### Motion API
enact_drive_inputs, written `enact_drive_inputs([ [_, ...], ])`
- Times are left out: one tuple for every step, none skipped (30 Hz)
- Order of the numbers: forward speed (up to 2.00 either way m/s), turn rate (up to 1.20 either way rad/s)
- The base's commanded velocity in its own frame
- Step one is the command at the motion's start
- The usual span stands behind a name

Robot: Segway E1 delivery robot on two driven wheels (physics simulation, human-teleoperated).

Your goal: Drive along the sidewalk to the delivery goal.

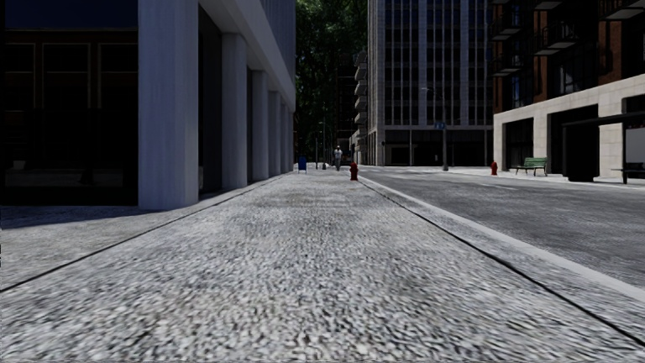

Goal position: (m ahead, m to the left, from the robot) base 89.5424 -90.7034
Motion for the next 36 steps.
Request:
enact_drive_inputs([
  [2.0,0.0],
  [2.0,0.0],
  [2.0,0.0],
  [2.0,0.0],
  [2.0,0.0],
  [2.0,0.0],
  [2.0,0.0],
  [2.0,0.0],
  [2.0,0.0],
  [2.0,0.0],
  [2.0,0.0],
  [2.0,0.0],
  [2.0,0.0],
  [2.0,0.0],
  [2.0,0.0],
  [2.0,0.0],
  [2.0,0.0],
  [2.0,0.0],
  [2.0,0.0],
  [2.0,0.0],
  [2.0,0.0],
  [2.0,0.0],
  [2.0,0.0],
  [2.0,0.0],
  [2.0,0.0],
  [2.0,0.0],
  [2.0,0.0],
  [2.0,0.0],
  [2.0,0.0],
  [2.0,0.0],
  [2.0,0.0],
  [2.0,0.0],
  [2.0,0.0],
  [2.0,0.0],
  [2.0,0.0],
  [2.0,0.0],
])
